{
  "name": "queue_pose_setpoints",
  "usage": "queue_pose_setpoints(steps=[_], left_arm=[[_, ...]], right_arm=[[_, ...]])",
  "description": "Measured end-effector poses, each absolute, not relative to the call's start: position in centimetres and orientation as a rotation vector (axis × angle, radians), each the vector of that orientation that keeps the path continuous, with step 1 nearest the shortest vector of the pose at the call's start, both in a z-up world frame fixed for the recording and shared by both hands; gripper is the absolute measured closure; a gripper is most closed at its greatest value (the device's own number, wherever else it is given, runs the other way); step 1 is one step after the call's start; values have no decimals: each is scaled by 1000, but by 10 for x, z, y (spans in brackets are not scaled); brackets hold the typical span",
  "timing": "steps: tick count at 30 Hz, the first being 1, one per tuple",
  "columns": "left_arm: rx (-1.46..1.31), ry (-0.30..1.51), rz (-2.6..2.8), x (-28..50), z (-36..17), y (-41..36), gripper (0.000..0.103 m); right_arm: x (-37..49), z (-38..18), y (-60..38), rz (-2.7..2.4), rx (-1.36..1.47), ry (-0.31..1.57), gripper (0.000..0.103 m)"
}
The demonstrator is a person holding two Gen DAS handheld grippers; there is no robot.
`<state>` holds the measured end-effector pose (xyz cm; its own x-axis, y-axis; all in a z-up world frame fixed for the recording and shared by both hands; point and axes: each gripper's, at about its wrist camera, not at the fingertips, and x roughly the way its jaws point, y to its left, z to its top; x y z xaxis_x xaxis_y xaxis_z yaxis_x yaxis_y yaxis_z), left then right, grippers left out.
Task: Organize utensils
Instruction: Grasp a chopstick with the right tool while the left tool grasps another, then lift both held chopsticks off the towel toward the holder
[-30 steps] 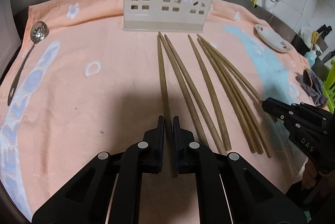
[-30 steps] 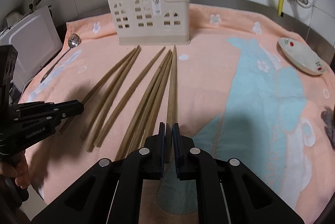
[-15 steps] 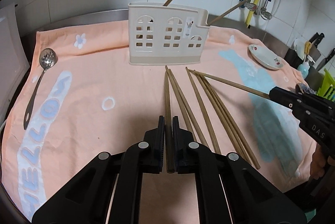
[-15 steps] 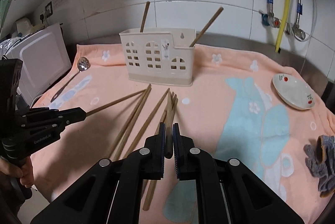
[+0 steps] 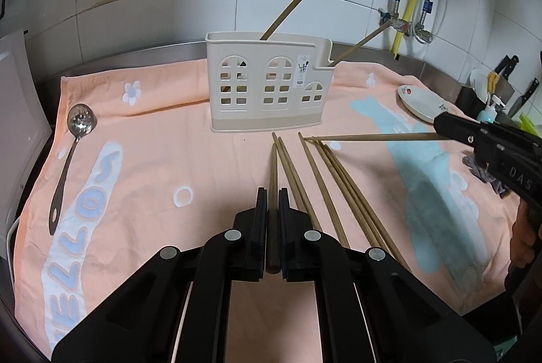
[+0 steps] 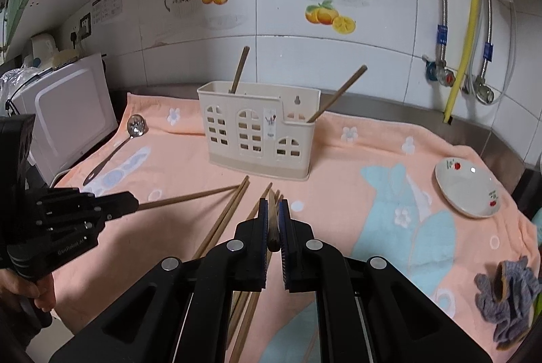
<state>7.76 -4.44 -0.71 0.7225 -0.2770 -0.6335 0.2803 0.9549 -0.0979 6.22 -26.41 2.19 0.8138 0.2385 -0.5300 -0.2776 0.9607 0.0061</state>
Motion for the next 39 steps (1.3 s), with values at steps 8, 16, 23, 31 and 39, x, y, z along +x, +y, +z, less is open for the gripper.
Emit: queue_pose_setpoints(steps=[8,16,23,31,39], left_arm=[[5,704,-309,79,-10,-44,98],[-14,771,-309,76,-39,-46,98],[-34,845,-298,77,-75,-47,98],[-55,891,-313,77,-84,-47,95],[-42,965,-326,82,-85,-52,94]], right_arm=[[65,25,-262,278,-71,550,97],[63,20,-263,274,-58,560,97],[60,16,-264,269,-53,566,97],[60,16,-264,269,-53,565,97],[61,17,-263,271,-53,565,97]])
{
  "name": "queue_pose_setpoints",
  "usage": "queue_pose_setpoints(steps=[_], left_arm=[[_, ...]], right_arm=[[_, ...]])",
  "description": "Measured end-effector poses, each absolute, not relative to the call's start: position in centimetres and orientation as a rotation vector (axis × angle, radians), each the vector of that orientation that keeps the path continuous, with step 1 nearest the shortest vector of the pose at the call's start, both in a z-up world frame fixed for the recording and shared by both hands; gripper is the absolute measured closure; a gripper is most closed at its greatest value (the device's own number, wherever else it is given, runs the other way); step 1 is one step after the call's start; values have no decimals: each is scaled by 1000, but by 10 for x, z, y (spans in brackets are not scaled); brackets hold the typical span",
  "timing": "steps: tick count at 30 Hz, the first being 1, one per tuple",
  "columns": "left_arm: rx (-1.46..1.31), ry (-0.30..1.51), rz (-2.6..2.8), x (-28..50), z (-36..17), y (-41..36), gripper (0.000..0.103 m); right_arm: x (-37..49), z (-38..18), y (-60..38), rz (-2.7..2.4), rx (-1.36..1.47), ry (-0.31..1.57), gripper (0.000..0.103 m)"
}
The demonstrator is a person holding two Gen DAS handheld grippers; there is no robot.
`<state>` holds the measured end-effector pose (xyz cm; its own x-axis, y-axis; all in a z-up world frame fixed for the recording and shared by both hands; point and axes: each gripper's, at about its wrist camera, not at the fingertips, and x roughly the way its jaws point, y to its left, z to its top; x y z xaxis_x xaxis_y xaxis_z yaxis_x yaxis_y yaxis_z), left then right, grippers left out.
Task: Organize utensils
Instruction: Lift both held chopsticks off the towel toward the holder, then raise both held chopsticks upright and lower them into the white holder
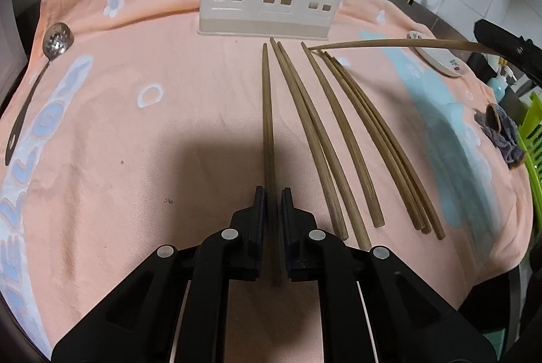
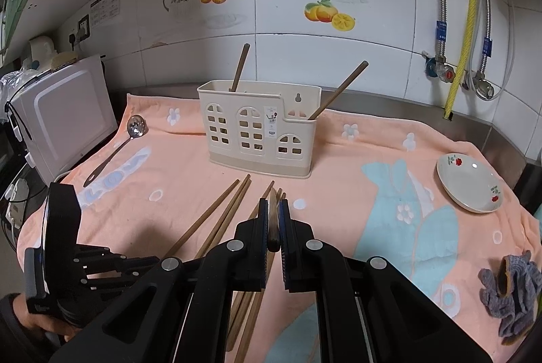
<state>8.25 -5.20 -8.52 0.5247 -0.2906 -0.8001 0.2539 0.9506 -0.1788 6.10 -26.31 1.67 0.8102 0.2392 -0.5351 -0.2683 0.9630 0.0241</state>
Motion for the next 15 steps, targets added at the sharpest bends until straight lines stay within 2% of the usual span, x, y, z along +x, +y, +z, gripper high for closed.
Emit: queue_pose_setpoints(steps=[7,15], left_arm=[[33,1024,-338,91,-82,-59,97],[5,923,-334,93,-51,-47,97]], right_arm=[[61,19,-262,276,-59,562,97],[70,31,-260,285,-73,544,97]])
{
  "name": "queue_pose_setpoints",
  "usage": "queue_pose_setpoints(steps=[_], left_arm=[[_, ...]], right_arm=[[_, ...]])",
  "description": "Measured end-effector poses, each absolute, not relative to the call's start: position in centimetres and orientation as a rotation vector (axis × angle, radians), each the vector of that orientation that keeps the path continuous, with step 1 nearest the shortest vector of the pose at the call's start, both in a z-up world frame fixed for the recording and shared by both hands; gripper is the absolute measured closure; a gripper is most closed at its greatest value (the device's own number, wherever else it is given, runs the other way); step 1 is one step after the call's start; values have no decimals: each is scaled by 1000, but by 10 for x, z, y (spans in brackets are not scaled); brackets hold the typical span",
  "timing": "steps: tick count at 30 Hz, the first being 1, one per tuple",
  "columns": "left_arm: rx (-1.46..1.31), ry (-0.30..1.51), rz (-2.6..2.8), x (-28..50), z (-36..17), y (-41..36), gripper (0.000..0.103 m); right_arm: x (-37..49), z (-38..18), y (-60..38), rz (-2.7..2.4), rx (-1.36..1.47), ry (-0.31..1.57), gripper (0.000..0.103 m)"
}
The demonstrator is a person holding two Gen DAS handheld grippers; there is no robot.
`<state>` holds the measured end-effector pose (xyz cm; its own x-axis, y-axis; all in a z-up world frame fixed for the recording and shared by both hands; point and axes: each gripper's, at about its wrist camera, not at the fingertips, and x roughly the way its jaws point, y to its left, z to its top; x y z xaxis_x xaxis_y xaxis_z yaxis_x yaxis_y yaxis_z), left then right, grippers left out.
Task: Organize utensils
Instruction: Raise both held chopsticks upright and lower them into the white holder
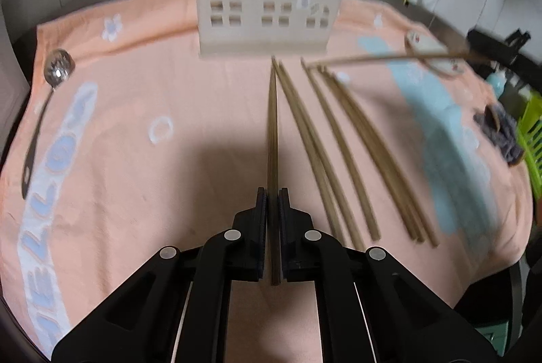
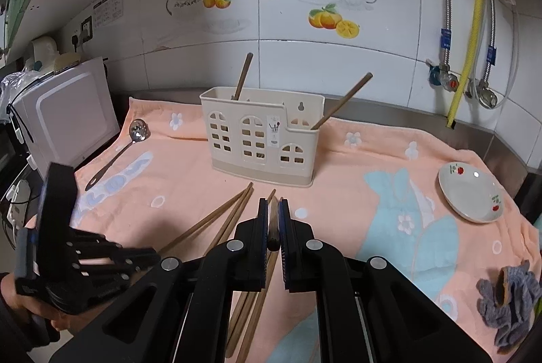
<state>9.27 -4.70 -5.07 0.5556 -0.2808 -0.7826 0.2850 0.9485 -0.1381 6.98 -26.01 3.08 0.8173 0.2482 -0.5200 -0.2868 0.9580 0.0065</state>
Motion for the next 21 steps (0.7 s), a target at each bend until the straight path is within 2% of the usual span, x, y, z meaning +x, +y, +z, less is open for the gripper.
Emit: queue_pose_setpoints(steps=[8,21], left_arm=[[-57,724,-362,97,7,-35,97],[0,608,-364,123,61,-37,98]], right_arm=[[93,58,-259,305,-75,523,97],[129,130,-266,361,-73,491,97]])
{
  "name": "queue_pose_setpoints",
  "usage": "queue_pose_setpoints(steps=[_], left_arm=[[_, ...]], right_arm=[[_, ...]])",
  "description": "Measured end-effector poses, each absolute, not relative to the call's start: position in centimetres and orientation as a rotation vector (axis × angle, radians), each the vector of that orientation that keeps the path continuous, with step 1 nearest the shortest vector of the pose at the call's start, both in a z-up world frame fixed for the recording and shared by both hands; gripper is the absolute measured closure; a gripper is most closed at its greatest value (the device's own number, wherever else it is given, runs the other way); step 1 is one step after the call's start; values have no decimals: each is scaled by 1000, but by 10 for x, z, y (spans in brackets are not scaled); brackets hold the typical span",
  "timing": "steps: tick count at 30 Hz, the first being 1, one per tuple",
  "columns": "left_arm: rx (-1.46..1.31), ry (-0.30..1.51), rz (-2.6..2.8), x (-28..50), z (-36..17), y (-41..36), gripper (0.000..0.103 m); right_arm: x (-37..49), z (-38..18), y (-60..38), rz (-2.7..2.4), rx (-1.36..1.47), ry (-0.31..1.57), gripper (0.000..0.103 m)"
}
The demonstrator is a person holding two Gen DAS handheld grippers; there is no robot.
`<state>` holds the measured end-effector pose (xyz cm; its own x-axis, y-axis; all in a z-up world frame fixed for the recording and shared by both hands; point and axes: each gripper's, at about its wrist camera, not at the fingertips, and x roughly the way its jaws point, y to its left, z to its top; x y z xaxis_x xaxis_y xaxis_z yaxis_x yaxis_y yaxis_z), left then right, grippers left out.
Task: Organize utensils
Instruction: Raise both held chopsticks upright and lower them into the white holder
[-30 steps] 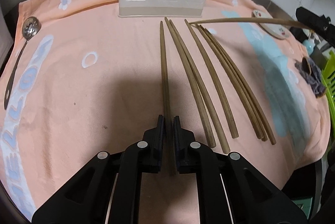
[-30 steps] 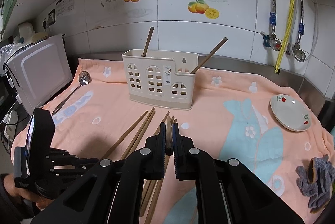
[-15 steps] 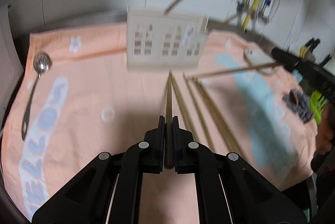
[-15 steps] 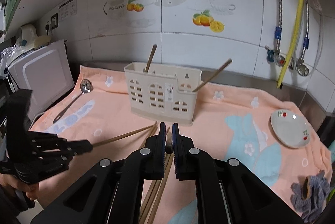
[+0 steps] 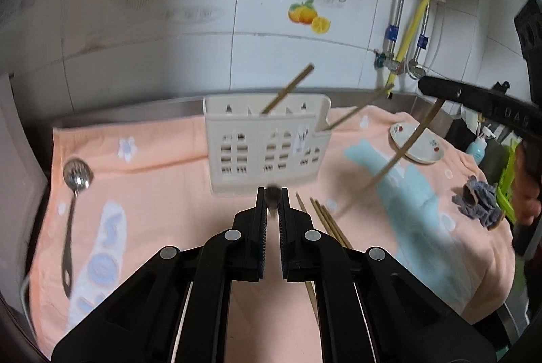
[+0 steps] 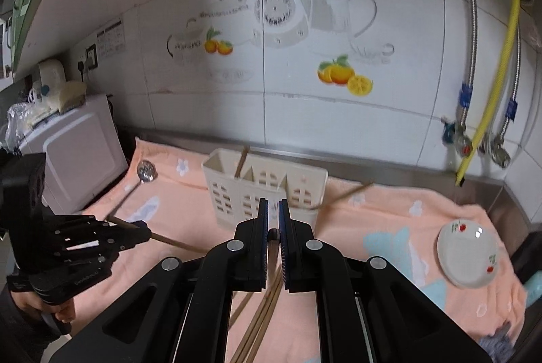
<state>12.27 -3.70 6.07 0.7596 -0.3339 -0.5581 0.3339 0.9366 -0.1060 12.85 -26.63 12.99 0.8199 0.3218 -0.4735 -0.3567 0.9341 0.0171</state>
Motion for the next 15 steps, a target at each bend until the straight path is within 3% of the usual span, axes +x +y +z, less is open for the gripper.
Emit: queue_pose_setpoints(steps=[15], left_arm=[[93,398,-351,159,171,-47,98]], right_arm=[[186,217,-276,303,0,328,97]])
